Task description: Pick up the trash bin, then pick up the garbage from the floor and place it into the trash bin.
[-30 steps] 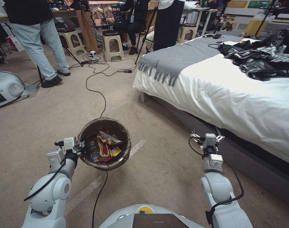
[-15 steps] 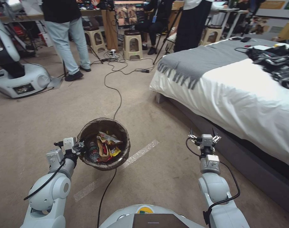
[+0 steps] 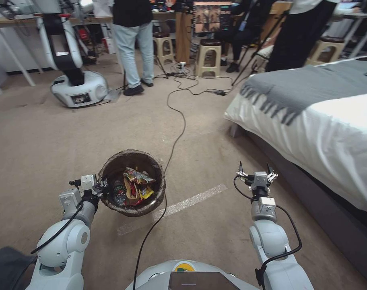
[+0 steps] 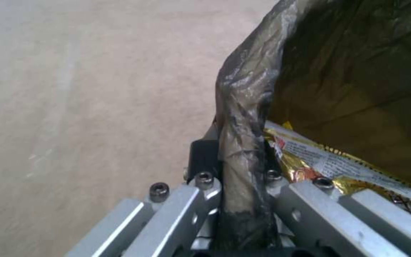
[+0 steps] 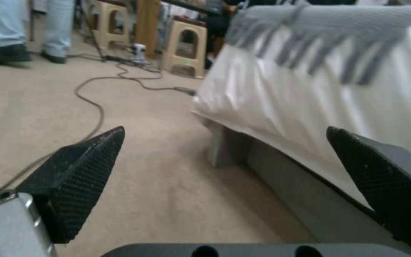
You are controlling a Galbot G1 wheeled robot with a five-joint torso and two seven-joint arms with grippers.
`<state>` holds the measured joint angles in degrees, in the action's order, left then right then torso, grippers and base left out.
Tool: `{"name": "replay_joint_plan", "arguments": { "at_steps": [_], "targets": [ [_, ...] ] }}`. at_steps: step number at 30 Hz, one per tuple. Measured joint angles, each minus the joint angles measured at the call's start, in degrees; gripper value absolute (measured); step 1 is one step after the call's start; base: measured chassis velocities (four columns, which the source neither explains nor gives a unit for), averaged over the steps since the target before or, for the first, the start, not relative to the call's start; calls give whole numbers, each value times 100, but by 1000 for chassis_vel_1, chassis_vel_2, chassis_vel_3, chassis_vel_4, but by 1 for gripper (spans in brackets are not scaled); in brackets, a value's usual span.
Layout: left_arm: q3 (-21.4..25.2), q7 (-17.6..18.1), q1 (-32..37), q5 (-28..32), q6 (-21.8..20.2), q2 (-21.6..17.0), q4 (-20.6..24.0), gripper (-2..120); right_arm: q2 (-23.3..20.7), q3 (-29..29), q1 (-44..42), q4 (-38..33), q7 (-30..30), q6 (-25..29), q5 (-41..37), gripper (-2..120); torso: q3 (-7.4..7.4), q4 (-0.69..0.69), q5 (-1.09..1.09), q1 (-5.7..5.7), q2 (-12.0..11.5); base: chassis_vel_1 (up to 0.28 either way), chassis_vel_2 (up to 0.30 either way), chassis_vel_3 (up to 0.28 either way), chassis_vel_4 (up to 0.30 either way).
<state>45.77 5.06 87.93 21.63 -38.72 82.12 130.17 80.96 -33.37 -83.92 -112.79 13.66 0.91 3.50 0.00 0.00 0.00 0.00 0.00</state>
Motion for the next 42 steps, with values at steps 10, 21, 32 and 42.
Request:
{"name": "replay_joint_plan", "arguments": {
  "at_steps": [10,21,32,42],
  "targets": [
    [-8,-24,-10,11,0,-1,-22,0,30,10,-1,33,9,-2,16,100,0,0,-1,0,0,122,124,122,133],
    [-163,-223,-175,169,-79,-238,-260,0,56,44,-28,80,10,40,54,100,0,3,0,0,0,53,49,63,52],
    [-393,-143,-732,1302,-338,-866,-535,0,-10,301,28,150,11,45,100,100,0,1,0,0,0,0,0,0,0],
    [-657,141,-1418,1983,-340,-1210,-1014,0,-63,430,-6,167,10,61,146,100,0,1,0,0,0,0,0,0,0]
  ]
}}
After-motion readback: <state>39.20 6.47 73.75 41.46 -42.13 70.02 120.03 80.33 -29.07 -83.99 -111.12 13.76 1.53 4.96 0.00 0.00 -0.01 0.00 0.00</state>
